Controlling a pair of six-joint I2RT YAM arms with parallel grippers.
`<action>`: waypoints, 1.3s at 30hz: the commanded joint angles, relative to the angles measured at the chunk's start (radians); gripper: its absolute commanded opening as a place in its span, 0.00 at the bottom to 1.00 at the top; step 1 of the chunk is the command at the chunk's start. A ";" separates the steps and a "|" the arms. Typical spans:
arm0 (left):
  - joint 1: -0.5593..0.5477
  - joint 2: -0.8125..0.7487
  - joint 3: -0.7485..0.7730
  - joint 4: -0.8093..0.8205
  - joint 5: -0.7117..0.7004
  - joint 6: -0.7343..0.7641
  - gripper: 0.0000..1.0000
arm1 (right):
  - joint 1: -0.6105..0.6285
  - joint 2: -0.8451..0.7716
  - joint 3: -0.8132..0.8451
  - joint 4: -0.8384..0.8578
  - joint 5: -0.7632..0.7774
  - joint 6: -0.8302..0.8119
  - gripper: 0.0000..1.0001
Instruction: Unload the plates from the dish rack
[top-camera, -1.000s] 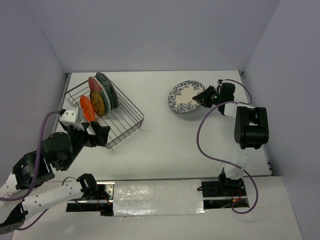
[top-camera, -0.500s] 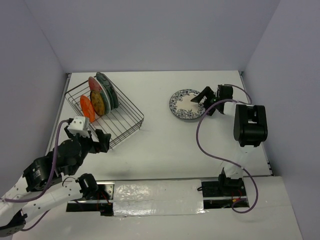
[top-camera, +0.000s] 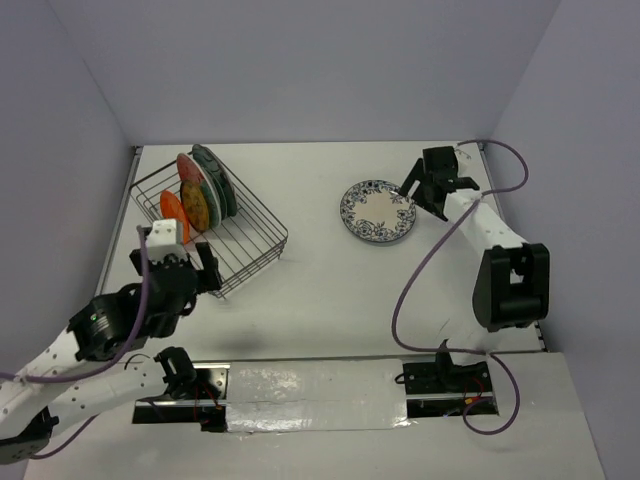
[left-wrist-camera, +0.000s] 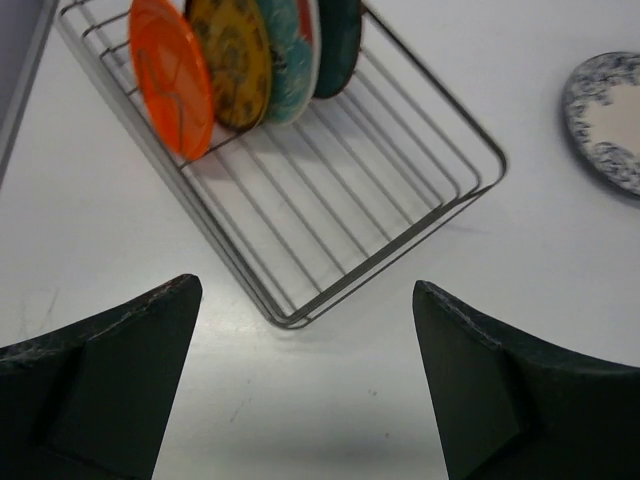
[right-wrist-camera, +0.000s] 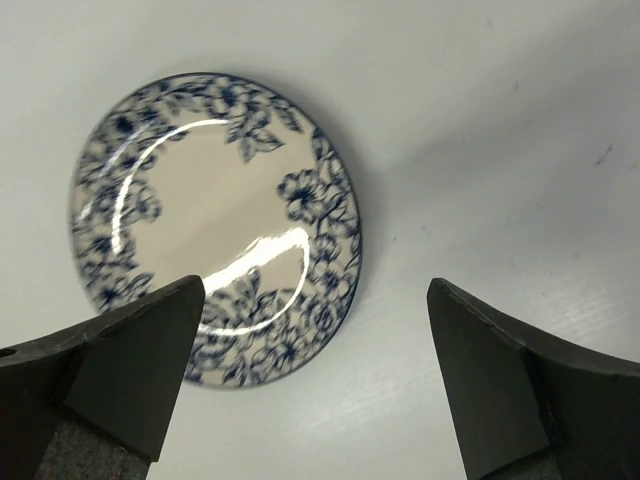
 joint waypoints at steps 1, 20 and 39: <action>0.006 0.200 0.122 -0.147 -0.131 -0.236 1.00 | 0.091 -0.186 0.055 -0.128 0.177 -0.021 1.00; 0.550 0.827 0.739 0.023 0.142 -0.080 0.96 | 0.335 -0.868 -0.450 -0.039 0.000 -0.167 1.00; 0.696 1.120 0.815 0.099 0.182 -0.042 0.79 | 0.337 -1.078 -0.509 -0.093 -0.189 -0.203 1.00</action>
